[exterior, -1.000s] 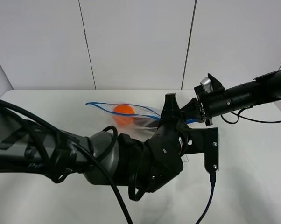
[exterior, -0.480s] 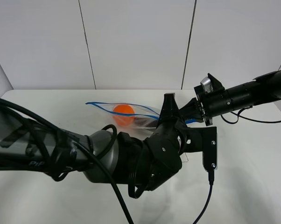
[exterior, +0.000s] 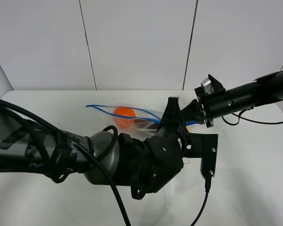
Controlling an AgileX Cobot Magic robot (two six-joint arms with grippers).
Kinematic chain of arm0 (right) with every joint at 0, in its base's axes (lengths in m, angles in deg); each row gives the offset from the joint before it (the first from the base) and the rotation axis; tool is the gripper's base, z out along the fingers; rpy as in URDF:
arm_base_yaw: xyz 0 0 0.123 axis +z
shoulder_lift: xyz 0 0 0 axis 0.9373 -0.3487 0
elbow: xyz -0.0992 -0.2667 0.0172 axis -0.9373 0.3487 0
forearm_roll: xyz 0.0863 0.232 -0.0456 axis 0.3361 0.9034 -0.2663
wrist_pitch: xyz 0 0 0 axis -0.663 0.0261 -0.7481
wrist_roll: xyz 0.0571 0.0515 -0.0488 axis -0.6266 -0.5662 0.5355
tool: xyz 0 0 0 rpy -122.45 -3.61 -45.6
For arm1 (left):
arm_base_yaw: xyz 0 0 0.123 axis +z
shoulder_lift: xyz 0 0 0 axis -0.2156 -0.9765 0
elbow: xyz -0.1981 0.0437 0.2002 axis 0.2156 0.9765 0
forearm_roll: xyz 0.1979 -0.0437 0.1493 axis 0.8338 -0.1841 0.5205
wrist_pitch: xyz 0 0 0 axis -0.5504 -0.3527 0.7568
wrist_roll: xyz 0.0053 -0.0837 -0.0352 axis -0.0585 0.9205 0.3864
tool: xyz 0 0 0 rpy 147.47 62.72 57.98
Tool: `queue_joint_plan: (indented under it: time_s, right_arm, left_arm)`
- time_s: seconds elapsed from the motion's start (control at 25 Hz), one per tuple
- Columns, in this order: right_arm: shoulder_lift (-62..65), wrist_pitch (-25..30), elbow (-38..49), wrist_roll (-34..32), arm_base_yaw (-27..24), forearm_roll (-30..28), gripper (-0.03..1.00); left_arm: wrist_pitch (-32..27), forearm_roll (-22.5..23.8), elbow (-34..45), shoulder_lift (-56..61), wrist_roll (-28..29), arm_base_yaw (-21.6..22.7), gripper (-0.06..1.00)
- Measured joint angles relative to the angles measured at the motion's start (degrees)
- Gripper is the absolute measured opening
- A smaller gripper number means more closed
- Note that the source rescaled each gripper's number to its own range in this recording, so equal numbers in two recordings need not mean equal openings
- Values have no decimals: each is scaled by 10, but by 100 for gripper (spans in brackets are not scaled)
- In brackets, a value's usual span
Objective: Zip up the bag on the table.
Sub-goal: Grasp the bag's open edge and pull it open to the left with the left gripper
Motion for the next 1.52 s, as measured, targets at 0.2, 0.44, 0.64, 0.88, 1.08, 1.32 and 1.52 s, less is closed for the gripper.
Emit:
queue_joint_plan:
  time_s: [0.2,0.44,0.64,0.88,1.08,1.32,1.52]
  right_arm:
    - [0,1,0,0,0,-4,0]
    - [0,1,0,0,0,-4,0]
    - [0,0,0,0,0,-4,0]
    - [0,1,0,0,0,-7,0]
    - [0,0,0,0,0,-11,0]
    - [0,3,0,0,0,-11,0]
    - [0,3,0,0,0,-11,0]
  left_arm:
    - [-5,-28,-1,0,-55,0,0]
    - [-28,-41,-1,0,-63,-1,0]
    - [-51,-52,-1,0,-64,-1,0]
    - [-66,-51,19,5,-67,0,0]
    - [-66,-51,70,34,-67,23,0]
    - [-62,-52,117,85,-67,58,0]
    - [-62,-53,160,103,-67,89,0]
